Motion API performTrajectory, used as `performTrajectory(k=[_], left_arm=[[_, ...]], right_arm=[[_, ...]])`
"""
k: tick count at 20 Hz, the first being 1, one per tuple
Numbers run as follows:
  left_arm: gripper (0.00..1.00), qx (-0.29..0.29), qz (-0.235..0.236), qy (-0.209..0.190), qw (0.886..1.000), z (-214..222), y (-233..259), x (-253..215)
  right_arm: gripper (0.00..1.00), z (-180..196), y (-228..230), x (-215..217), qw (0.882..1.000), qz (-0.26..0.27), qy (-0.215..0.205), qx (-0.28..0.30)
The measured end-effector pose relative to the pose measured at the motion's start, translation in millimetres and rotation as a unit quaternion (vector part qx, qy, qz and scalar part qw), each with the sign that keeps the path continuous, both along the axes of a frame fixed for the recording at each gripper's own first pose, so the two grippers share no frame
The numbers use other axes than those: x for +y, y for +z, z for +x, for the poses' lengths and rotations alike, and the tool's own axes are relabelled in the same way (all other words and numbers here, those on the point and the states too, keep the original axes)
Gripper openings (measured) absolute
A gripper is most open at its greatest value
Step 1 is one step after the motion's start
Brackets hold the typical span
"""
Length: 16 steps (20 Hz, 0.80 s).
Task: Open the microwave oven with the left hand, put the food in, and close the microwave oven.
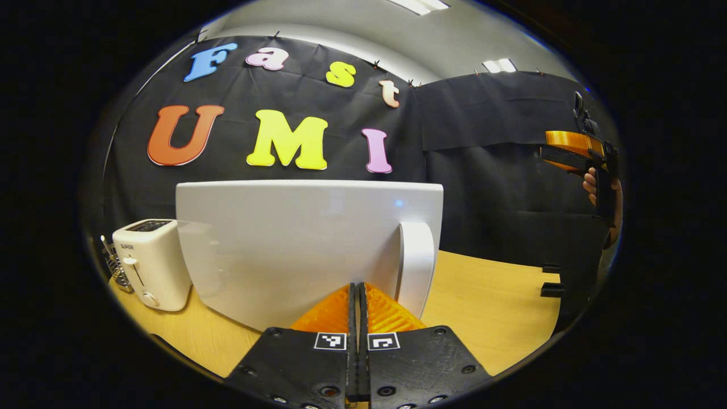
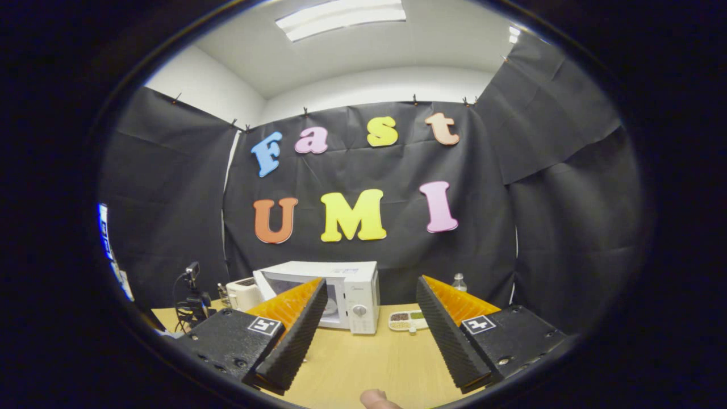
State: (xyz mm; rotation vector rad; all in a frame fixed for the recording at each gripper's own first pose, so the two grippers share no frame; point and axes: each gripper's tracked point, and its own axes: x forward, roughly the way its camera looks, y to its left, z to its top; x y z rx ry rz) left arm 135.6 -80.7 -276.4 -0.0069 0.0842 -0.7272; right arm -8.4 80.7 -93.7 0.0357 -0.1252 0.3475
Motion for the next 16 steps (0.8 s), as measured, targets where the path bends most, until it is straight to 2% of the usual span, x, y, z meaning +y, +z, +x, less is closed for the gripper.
performTrajectory(k=[3, 8, 9, 10, 11, 12, 13, 14, 15, 16], left_arm=[[0.00, -0.012, 0.007, 0.033, 0.999, 20, 5, -16], [0.00, -0.016, -0.008, 0.063, 0.998, 55, 12, -48], [0.00, -0.016, -0.009, 0.069, 0.997, 60, 13, -53], [0.00, -0.015, -0.008, 0.074, 0.997, 67, 12, -57], [0.00, -0.014, -0.003, 0.079, 0.997, 73, 11, -59], [0.00, -0.013, 0.004, 0.083, 0.996, 81, 8, -63], [0.00, -0.012, 0.011, 0.088, 0.996, 87, 6, -65], [0.00, -0.012, 0.016, 0.097, 0.995, 93, 6, -66], [0.00, -0.011, 0.020, 0.111, 0.994, 102, 5, -66], [0.00, -0.010, 0.023, 0.127, 0.992, 110, 5, -65]], right_arm=[[0.91, 9, -4, -17, 1.000, 0.008, -0.006, 0.007], [0.91, 22, -13, -42, 1.000, 0.008, -0.016, 0.017], [1.00, 22, -13, -46, 1.000, 0.007, -0.017, 0.014], [0.91, 23, -13, -50, 1.000, 0.005, -0.017, 0.011], [1.00, 23, -6, -53, 1.000, 0.002, -0.017, 0.012], [0.91, 23, -5, -57, 1.000, 0.000, -0.017, 0.014], [0.91, 24, -6, -60, 1.000, -0.002, -0.016, 0.019], [1.00, 27, -7, -62, 1.000, -0.003, -0.014, 0.023], [0.91, 28, -8, -66, 1.000, -0.003, -0.013, 0.027], [0.91, 31, -8, -70, 0.999, -0.001, -0.013, 0.030]])
